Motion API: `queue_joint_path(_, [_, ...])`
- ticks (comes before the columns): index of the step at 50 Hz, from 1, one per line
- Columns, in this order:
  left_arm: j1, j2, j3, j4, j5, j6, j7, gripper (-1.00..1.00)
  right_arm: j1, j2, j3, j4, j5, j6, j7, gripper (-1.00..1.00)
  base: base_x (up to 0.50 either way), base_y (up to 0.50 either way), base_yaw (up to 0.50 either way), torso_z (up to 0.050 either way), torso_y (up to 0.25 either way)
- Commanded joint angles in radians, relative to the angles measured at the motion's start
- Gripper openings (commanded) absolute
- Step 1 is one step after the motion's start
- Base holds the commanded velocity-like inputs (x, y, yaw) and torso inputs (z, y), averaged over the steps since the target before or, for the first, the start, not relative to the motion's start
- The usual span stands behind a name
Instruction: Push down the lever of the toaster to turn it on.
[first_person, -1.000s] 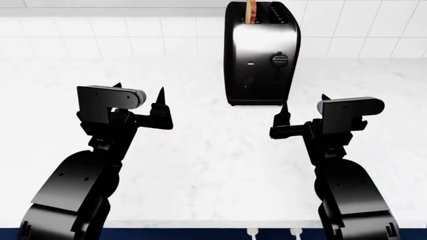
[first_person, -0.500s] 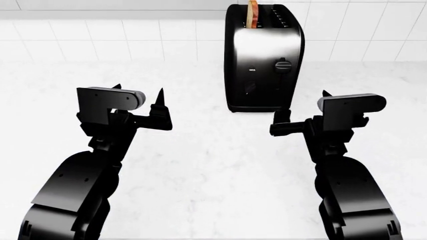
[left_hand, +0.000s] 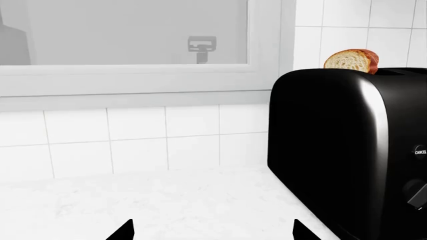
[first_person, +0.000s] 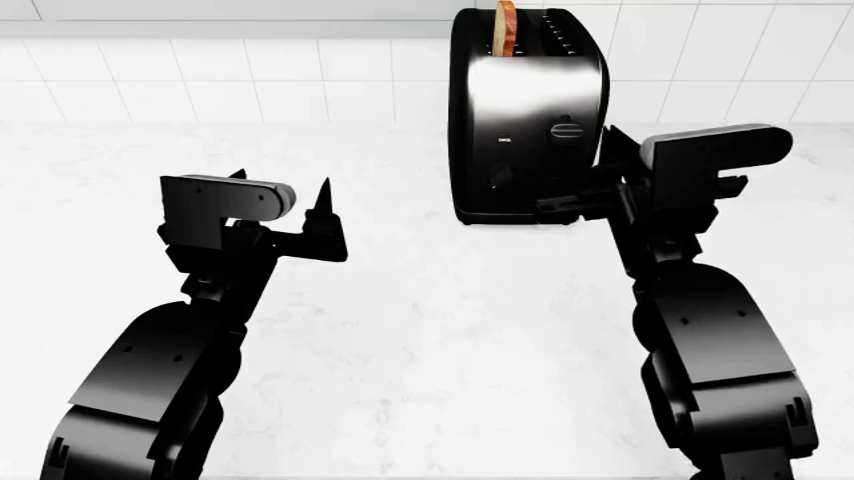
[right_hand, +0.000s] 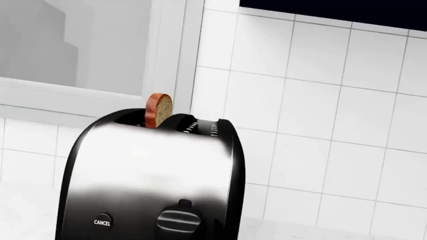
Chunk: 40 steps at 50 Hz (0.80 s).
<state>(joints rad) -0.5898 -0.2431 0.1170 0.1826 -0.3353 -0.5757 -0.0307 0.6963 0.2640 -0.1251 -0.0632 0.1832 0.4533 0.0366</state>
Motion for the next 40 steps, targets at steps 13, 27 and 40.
queue_joint_path(13, [0.001,-0.01,0.003,-0.005,-0.005,0.011,-0.008,1.0,0.146,-0.043,-0.074,0.243,-0.03,-0.108,-0.038,-1.0,0.0,0.0,0.0,0.0,0.0])
queue_joint_path(27, [0.005,-0.017,0.0,-0.006,-0.012,0.015,-0.012,1.0,0.169,-0.056,-0.098,0.314,-0.039,-0.146,-0.042,-1.0,0.0,0.0,0.0,0.0,0.0])
queue_joint_path(40, [0.003,-0.019,0.003,-0.007,-0.016,0.014,-0.019,1.0,0.222,-0.068,-0.113,0.453,-0.048,-0.191,-0.05,-1.0,0.0,0.0,0.0,0.0,0.0])
